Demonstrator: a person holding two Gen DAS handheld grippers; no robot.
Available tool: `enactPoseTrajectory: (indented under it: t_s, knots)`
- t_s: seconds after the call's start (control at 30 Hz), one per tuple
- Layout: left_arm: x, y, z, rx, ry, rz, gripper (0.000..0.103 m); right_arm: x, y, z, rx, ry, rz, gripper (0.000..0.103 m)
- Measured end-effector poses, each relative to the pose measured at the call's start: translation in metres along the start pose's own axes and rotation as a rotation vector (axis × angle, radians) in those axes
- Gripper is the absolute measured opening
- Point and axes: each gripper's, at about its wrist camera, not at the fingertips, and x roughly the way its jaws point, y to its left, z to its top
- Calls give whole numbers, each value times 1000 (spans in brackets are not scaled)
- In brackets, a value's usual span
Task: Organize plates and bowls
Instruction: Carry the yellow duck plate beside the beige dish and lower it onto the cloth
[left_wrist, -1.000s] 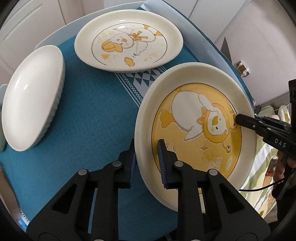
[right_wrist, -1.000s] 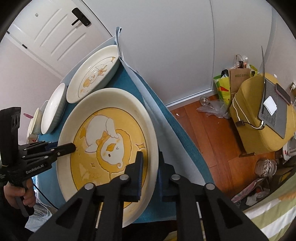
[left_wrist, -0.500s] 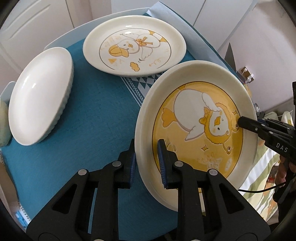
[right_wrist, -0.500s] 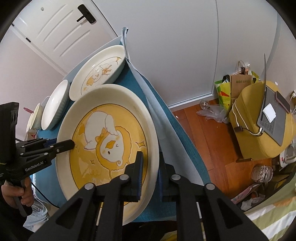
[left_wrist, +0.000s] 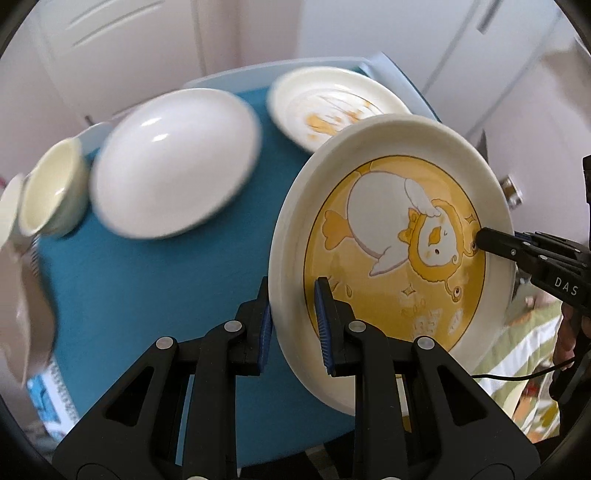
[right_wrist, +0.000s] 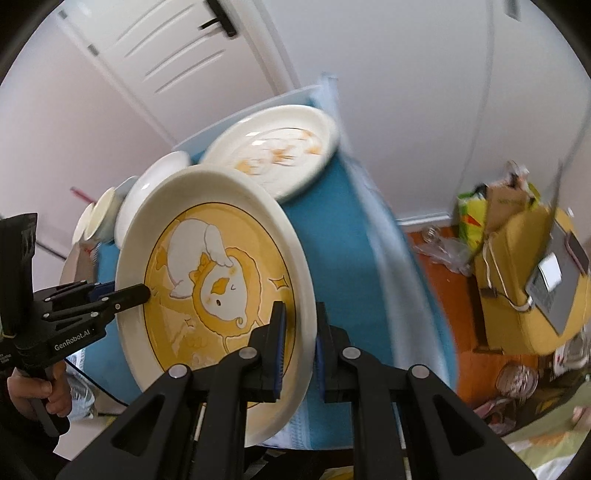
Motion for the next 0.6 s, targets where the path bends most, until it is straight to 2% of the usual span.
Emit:
enactPoseTrajectory:
  t_s: [0.2,0.33,0.6]
  knots:
    - [-36,61,-30,-127,-37,70,19,16,69,14,-127,38,71,13]
    - [-46,107,-58,-210,-23,96,19,38,113,16,-183,82,118,13]
    - [-46,177,-108,-290,22,116,19,90,188,-2,-239,189,118,13]
